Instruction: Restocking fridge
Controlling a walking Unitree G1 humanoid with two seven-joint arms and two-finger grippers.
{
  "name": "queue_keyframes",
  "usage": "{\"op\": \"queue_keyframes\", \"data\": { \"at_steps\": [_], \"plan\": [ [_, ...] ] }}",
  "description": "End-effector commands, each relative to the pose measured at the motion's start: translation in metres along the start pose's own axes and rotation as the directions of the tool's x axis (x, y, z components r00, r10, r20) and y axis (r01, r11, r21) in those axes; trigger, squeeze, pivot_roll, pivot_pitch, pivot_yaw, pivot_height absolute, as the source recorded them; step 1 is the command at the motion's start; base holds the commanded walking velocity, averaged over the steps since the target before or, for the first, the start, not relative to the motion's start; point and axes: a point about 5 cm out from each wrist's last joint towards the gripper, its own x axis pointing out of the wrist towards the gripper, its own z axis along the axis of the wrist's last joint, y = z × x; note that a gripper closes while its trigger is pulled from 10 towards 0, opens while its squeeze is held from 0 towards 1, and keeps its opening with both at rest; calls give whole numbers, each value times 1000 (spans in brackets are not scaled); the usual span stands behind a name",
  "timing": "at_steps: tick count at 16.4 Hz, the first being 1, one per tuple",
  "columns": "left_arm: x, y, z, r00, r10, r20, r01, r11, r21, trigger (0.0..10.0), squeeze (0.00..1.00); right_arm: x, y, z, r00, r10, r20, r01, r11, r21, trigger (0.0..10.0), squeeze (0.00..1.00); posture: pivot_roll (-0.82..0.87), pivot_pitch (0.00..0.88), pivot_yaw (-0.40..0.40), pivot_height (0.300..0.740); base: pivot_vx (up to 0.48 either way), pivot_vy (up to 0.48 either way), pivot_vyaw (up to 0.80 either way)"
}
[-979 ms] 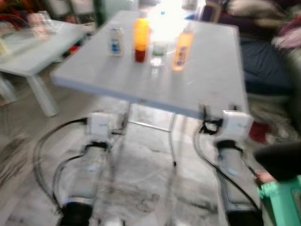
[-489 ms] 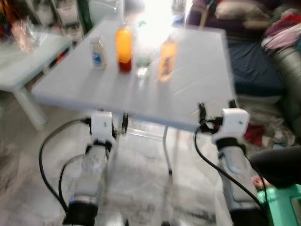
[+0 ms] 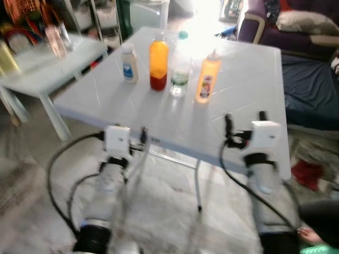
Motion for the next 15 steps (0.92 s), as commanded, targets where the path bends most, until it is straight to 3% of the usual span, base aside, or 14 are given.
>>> {"op": "queue_keyframes", "data": {
  "at_steps": [1,15],
  "plan": [
    [0,0,0,1000,6,-3,-6,1000,3,10000,0,0,-3,0,1000,-7,3,7,1000,-1,10000,0,24,58,-19,740,281,0,0],
    [-4,4,-2,1000,12,-12,-12,1000,15,10000,0,2,1,1,1000,3,16,-3,1000,11,10000,0,34,77,-17,740,287,0,0]
  ]
}}
